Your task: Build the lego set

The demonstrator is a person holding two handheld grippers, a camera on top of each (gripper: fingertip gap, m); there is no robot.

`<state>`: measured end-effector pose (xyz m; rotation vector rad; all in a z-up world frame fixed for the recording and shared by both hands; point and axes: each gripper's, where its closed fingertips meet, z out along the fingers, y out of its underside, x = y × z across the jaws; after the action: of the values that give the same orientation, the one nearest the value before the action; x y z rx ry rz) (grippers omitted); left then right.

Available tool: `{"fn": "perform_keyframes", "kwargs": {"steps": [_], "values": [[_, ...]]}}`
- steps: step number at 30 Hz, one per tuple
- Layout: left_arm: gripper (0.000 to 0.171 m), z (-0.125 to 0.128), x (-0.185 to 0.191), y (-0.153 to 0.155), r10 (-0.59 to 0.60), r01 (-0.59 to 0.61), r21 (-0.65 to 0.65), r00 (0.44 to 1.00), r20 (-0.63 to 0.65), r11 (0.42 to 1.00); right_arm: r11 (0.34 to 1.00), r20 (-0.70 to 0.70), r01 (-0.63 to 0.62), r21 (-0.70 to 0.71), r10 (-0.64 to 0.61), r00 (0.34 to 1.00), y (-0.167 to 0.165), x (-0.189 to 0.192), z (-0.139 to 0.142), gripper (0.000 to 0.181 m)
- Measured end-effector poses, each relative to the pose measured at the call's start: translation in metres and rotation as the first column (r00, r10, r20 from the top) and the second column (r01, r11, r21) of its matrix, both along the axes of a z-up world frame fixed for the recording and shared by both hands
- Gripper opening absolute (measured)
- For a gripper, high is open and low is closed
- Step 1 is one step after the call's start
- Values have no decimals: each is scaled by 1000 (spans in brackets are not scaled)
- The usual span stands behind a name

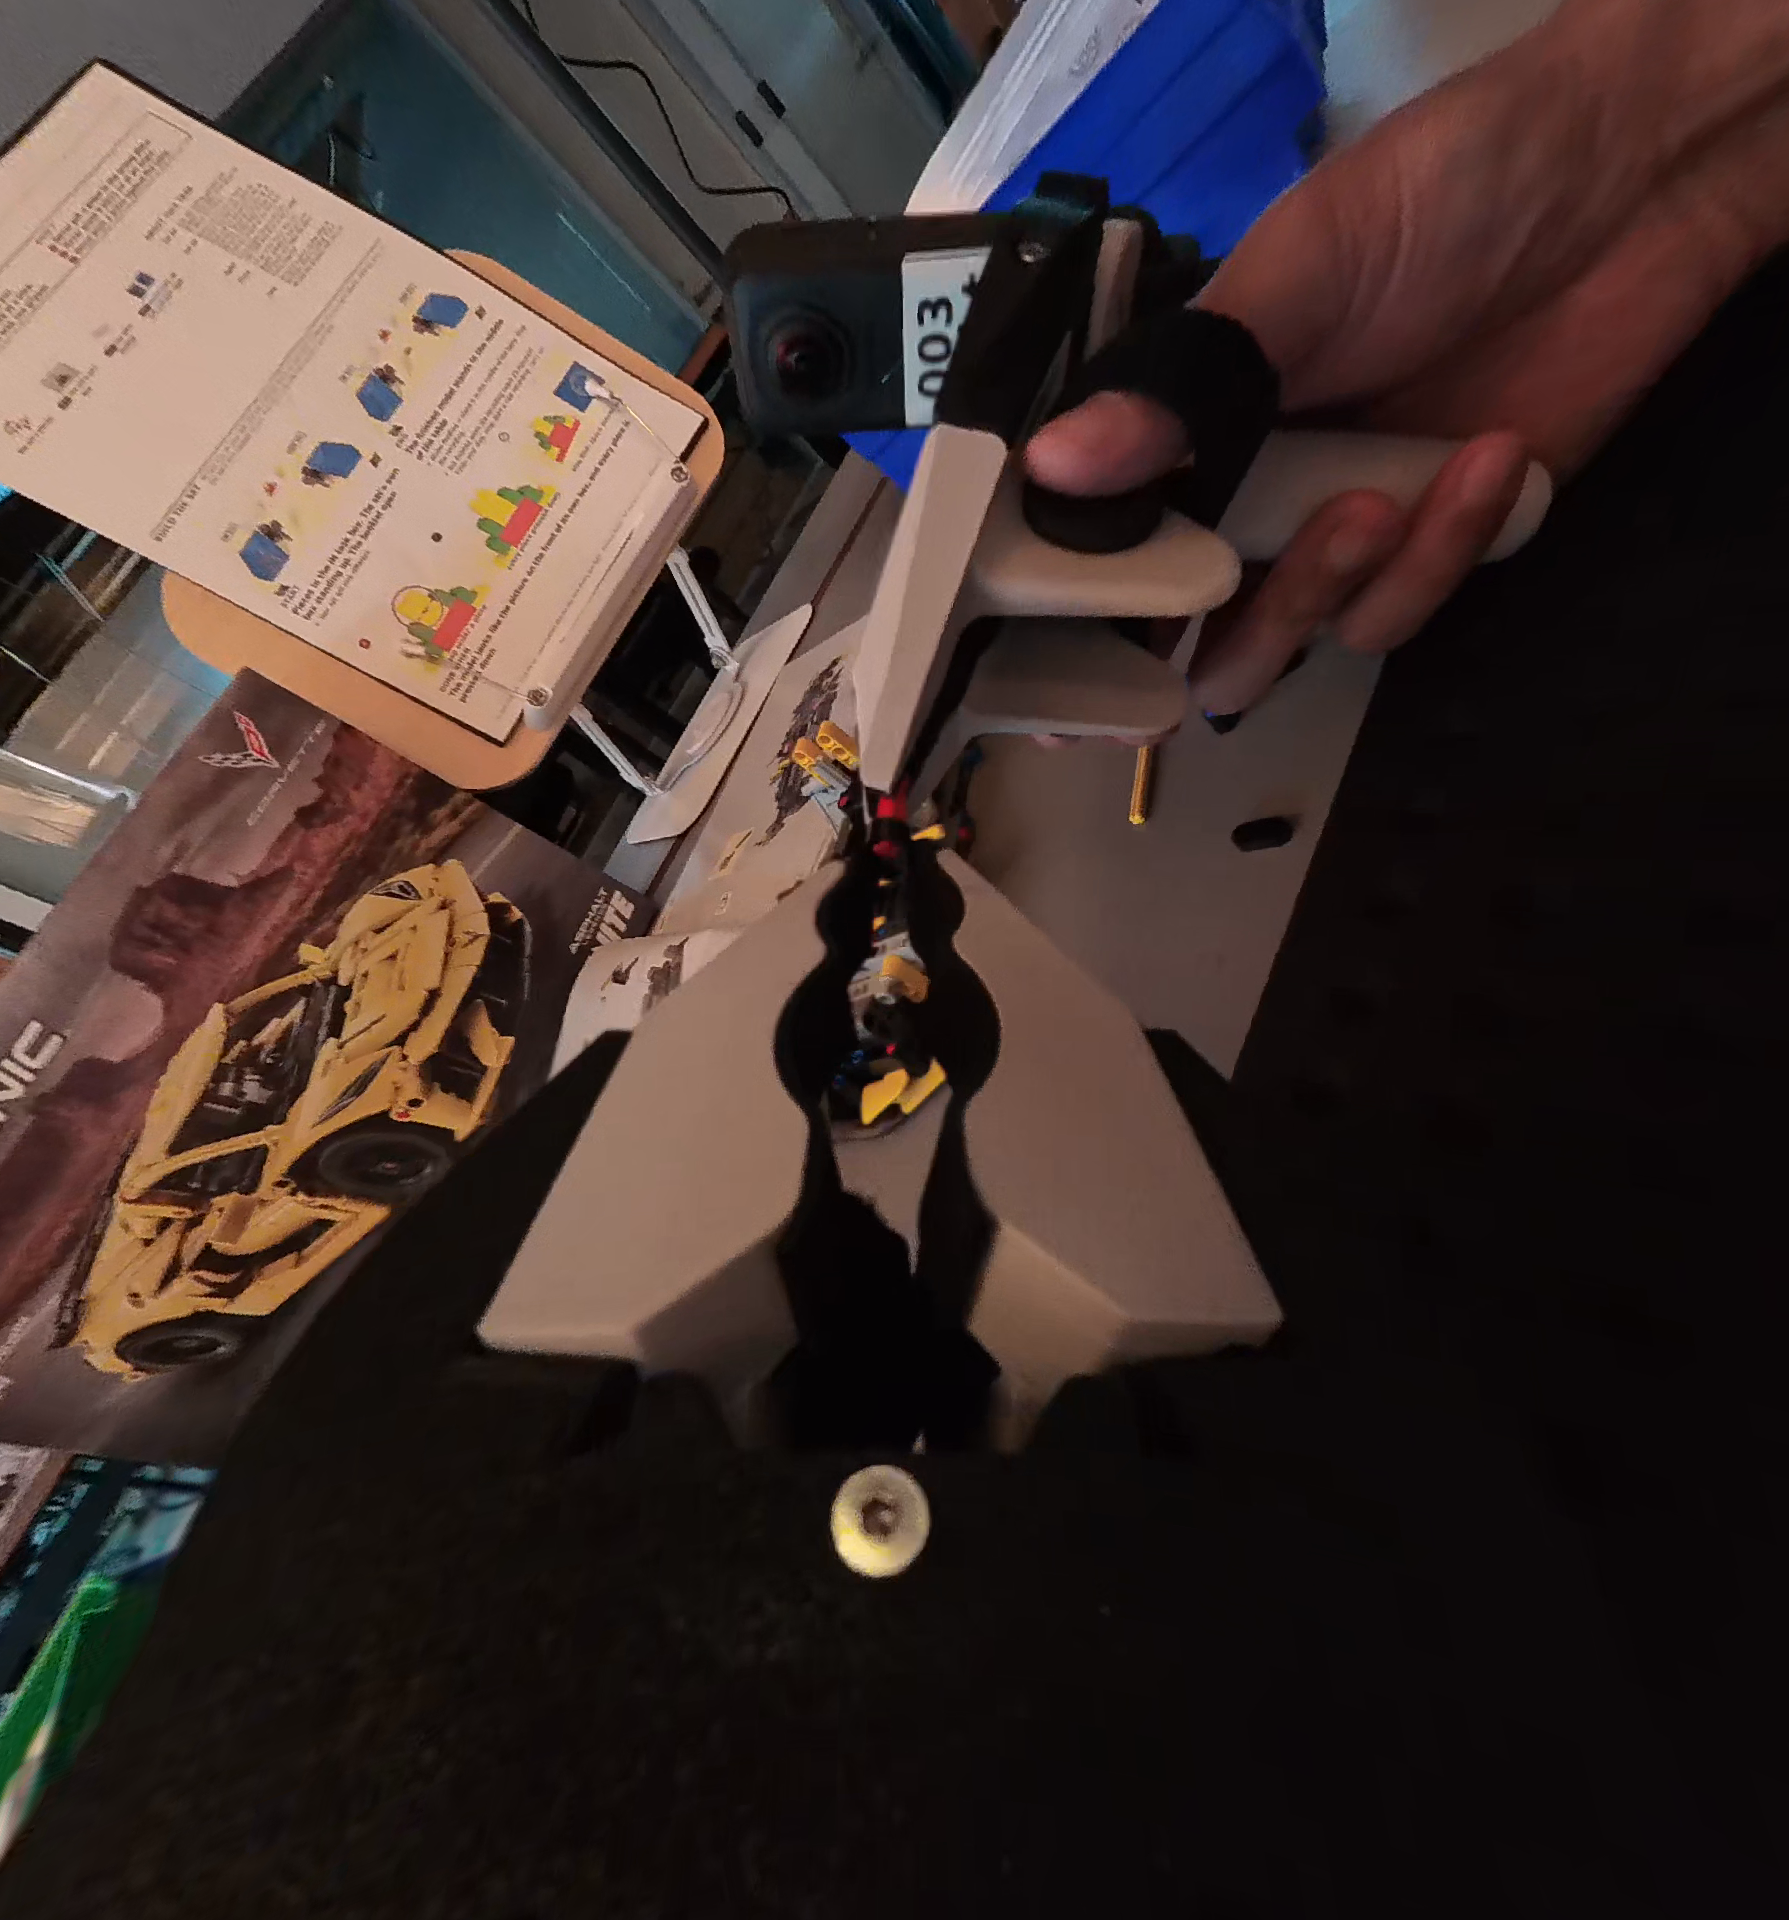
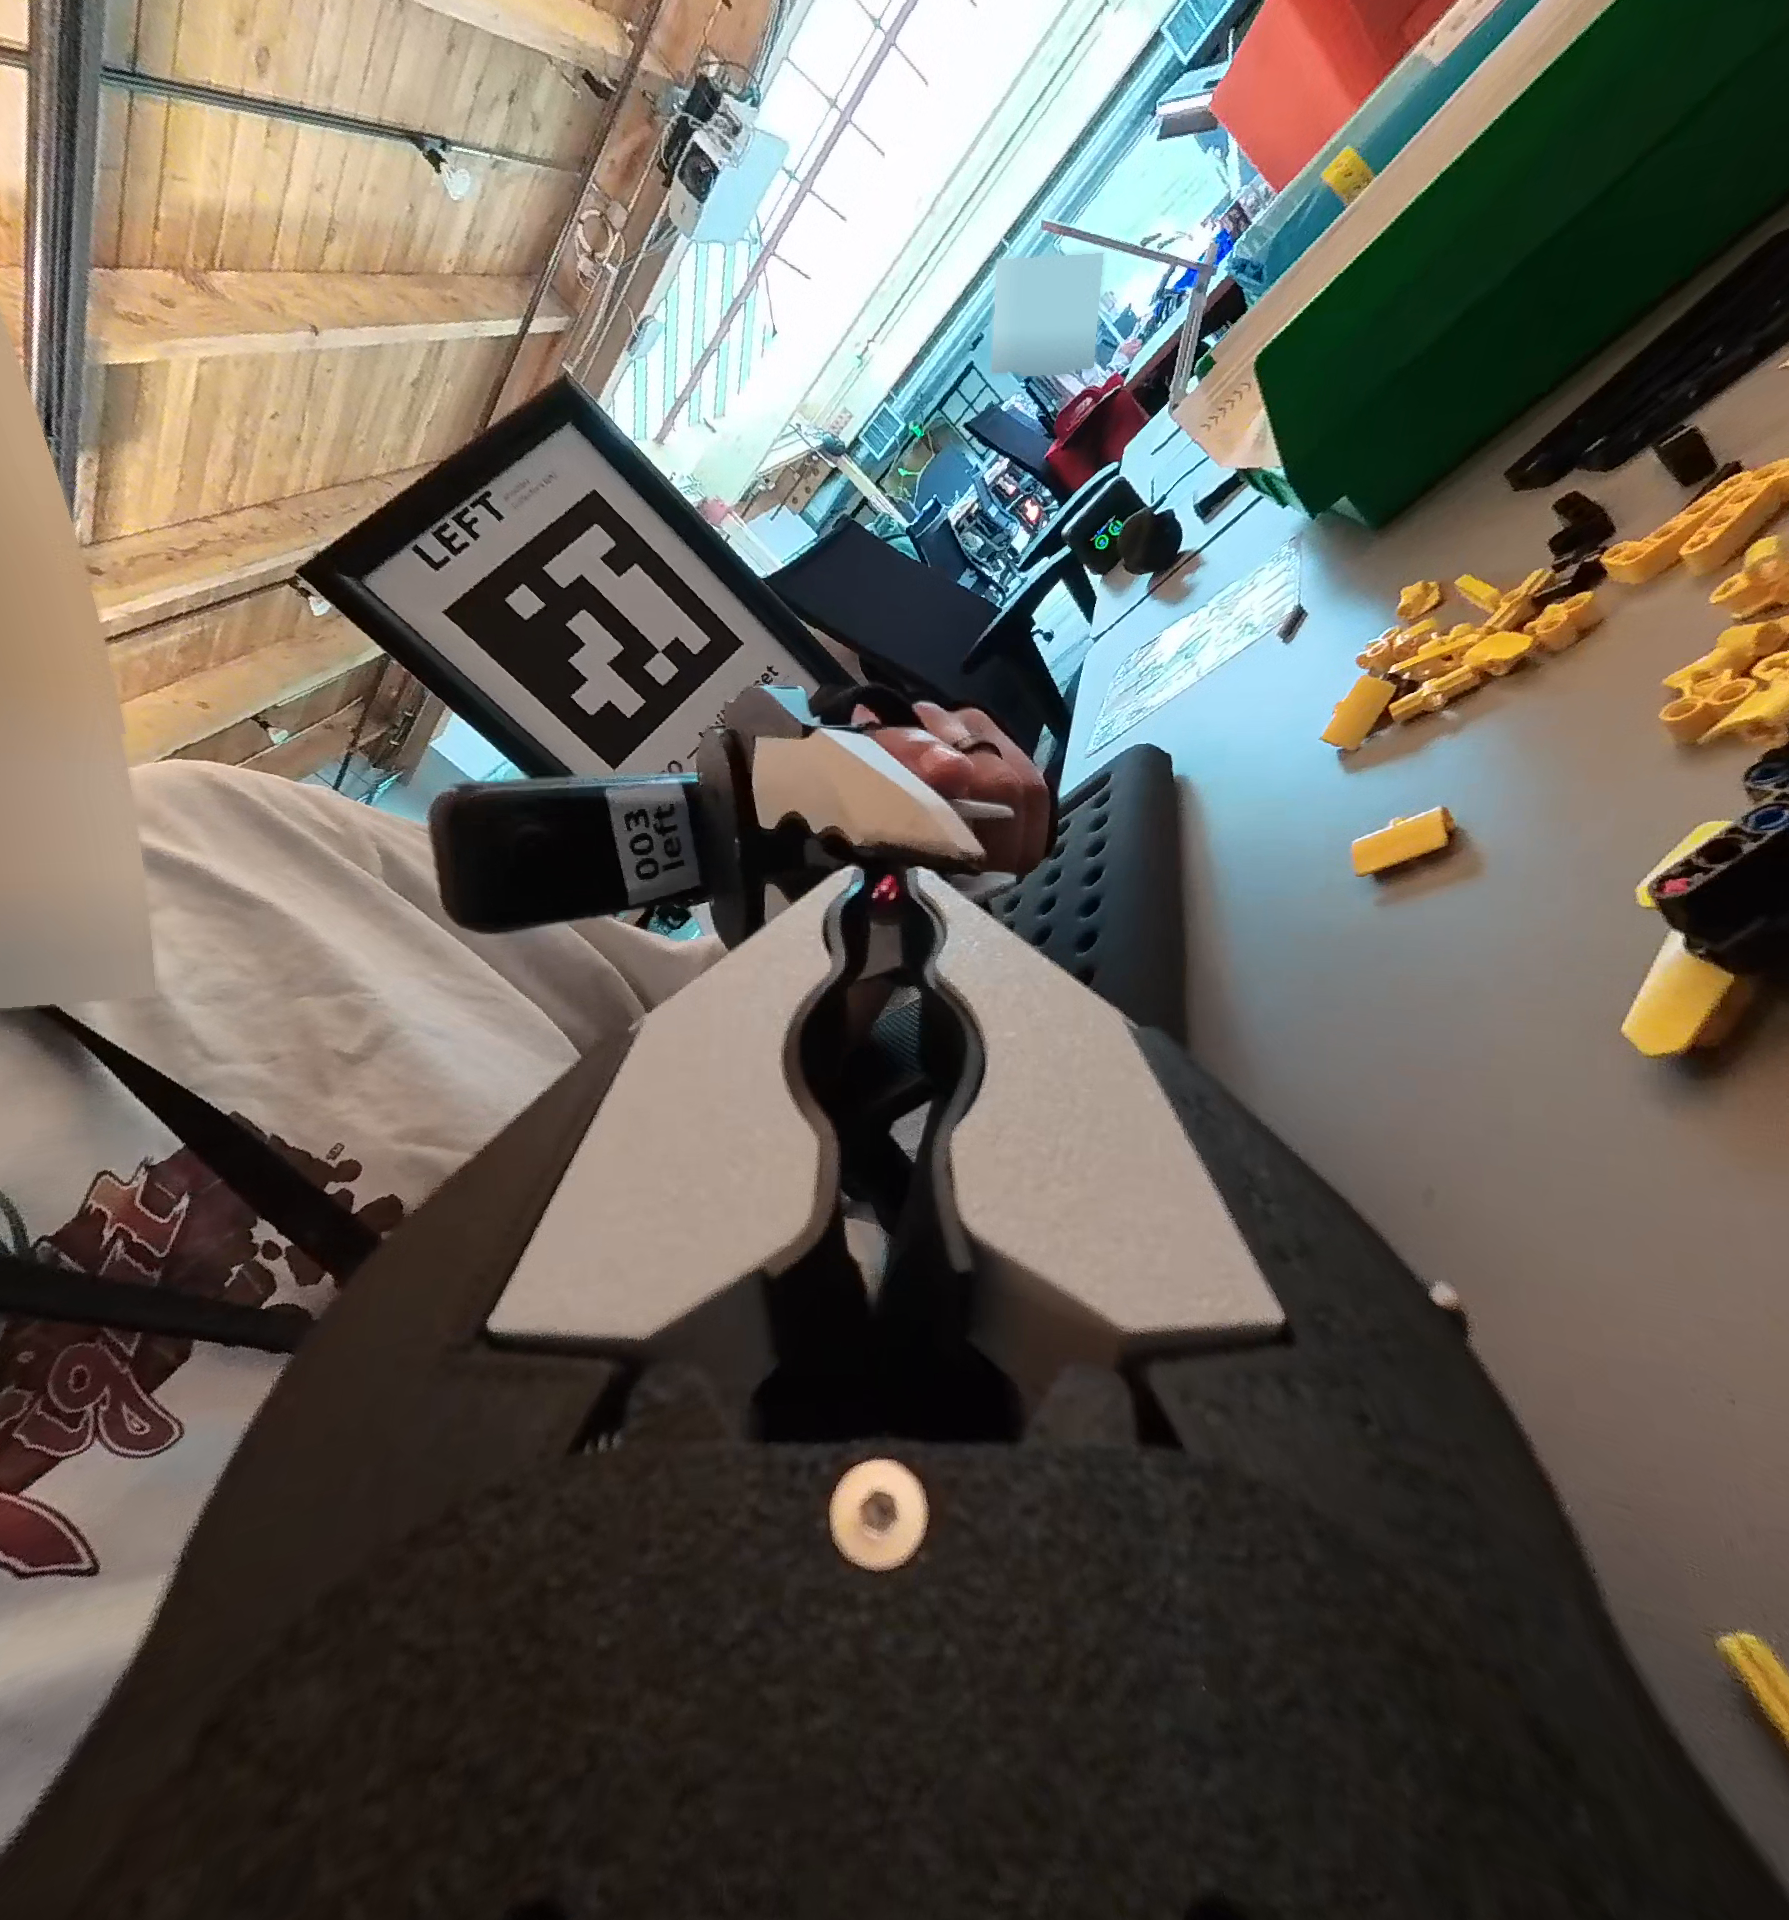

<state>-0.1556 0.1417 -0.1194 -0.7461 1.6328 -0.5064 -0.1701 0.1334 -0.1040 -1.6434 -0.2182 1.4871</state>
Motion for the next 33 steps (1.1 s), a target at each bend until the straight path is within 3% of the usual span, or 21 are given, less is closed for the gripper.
{"fn": "perform_keyframes", "kwargs": {"steps": [1, 4, 10, 14, 23, 25, 30, 33], "values": [[4, -1, 0, 1, 6, -6, -15, 1000, -6, 1000, 1000, 9, 11, 6, -11, 1000, 1, 1, 0, 3], [3, -6, 2, 9, 42, -42, 13, 998, -35, 999, 999, 34, 36, 20, -37, 999, 2, 1, -1, 17], [3, -10, 4, 11, 82, -79, 38, 995, -61, 996, 993, 145, 113, 21, -115, 983, 10, 5, -12, 3], [3, -13, 4, 10, 90, -88, 40, 993, -74, 995, 994, 120, 105, 4, -105, 987, 10, 6, -12, 5], [6, -13, 4, 8, 60, -62, -29, 996, -60, 998, 989, 214, 145, 36, -149, 965, 11, 8, -16, 3], [7, -10, 3, 0, 2, -4, -67, 999, -36, 998, 993, 188, 119, 12, -119, 975, 9, 8, -16, 3], [8, 8, -6, -17, -161, 169, -252, 986, 52, 953, 997, -35, -52, -63, 50, 998, -5, 5, -4, 3], [8, 12, -7, -21, -196, 207, -285, 978, 67, 936, 993, -73, -90, -75, 85, 994, -8, 3, -2, 3]]}}
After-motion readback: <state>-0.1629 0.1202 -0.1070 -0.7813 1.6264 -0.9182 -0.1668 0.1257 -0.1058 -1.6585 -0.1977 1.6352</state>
